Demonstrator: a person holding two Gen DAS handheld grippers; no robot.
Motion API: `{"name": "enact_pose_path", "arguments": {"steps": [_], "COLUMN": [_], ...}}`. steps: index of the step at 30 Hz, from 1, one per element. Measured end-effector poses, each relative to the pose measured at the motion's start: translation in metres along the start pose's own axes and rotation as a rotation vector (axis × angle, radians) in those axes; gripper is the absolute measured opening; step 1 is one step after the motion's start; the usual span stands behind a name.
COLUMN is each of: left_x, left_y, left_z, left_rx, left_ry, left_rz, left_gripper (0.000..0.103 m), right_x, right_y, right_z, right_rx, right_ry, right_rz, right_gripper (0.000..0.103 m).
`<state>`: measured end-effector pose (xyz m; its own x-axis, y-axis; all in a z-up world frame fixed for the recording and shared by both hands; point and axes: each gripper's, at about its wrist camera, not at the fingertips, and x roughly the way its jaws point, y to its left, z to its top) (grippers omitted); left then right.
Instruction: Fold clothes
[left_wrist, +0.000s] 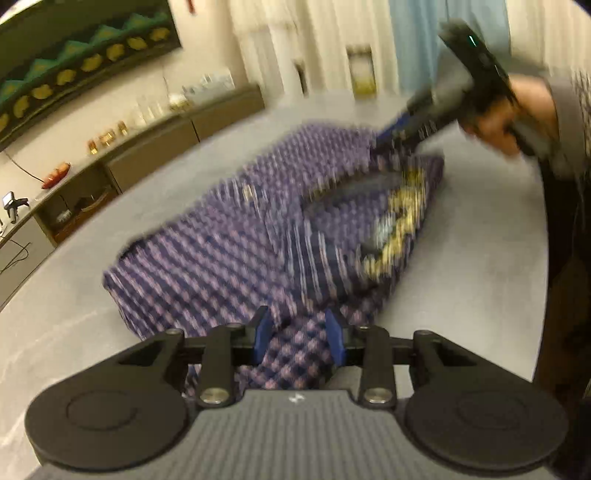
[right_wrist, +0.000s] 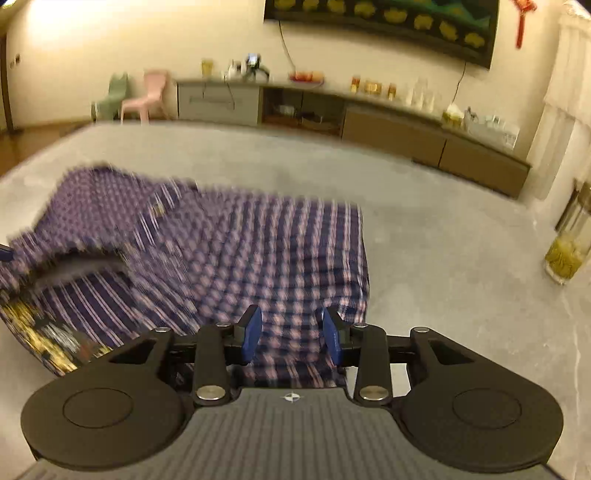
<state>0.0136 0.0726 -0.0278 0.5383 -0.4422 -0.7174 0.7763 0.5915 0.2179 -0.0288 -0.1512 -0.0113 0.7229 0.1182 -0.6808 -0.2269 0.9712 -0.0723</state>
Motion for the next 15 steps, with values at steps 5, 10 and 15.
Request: {"name": "enact_pose_path", "arguments": {"steps": [5,10,15], "left_x": [0.013,0.038,0.0], "left_y": [0.014,0.065,0.111], "left_z": [-0.001,0.008,0.002], "left_rx": [-0.009,-0.154,-0.411], "left_ry": [0.032,0.121,0.049], "left_rz": [0.049,0.455,0.453], "left_gripper": [0.034,0.015,0.019], "right_x": [0.008,-0.02,-0.077], "right_y": [-0.003,0.051,0.096], "right_z": [-0.002,-0.012,-0.006], "right_rx": [0.029,-0.06,-0.128], "right_ry": [0.061,0.14,0.074], "right_rz": [0.012,0.056,0.326], "right_gripper": [0.039,0.038,0.039]}}
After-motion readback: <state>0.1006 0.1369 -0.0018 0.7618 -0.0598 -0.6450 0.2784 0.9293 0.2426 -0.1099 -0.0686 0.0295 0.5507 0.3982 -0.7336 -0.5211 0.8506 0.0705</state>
